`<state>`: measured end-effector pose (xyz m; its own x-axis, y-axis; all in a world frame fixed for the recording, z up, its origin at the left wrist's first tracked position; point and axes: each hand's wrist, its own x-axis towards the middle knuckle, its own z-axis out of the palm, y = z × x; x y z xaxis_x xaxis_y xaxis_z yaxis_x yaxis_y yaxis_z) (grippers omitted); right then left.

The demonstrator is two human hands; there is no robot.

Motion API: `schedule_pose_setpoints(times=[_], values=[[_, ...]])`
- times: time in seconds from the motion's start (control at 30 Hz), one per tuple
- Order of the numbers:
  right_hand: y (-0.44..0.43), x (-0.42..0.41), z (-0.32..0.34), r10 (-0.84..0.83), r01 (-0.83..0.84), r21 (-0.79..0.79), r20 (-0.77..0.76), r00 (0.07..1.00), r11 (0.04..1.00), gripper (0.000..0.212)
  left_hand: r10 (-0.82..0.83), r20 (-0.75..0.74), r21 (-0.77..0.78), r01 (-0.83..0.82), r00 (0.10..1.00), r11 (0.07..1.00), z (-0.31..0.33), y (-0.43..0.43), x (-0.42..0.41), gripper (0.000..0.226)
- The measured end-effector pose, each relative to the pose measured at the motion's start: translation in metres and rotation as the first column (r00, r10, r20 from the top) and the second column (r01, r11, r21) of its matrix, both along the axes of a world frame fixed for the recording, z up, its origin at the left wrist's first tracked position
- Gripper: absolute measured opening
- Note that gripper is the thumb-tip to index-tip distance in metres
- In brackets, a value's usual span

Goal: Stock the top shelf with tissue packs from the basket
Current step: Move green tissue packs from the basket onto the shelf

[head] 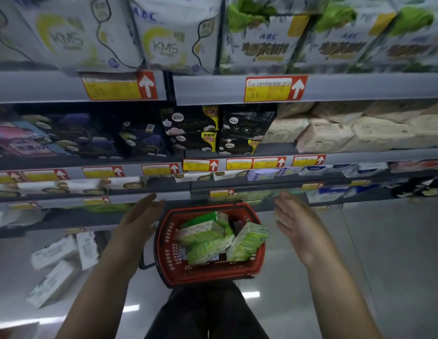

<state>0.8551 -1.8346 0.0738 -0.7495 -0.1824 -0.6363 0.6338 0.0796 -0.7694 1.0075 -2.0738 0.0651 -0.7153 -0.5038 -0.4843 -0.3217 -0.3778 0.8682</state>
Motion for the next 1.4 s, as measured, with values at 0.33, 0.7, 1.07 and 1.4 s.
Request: schedule_pose_setpoints(times=[0.33,0.7,1.07,1.4], values=[[0.001,0.011,-0.04,0.047,-0.056,0.082,0.105,0.993,0.995,0.034,0.0,0.137,-0.024,0.004,0.991,1.0,-0.05,0.018,-0.004,0.024],[0.017,0.014,-0.091,0.085,-0.106,0.254,0.091,0.992,0.961,0.029,-0.072,0.124,0.003,0.072,0.99,0.997,-0.079,0.011,0.005,0.039],[0.031,0.004,-0.173,0.115,-0.132,0.335,0.071,0.991,0.933,0.027,-0.044,0.176,0.103,0.025,0.983,0.994,-0.145,0.015,0.002,0.056],[0.028,-0.01,-0.249,0.268,-0.284,0.413,0.098,0.958,0.865,0.052,0.027,0.298,0.169,-0.08,0.954,0.982,-0.225,0.02,0.004,0.032]])
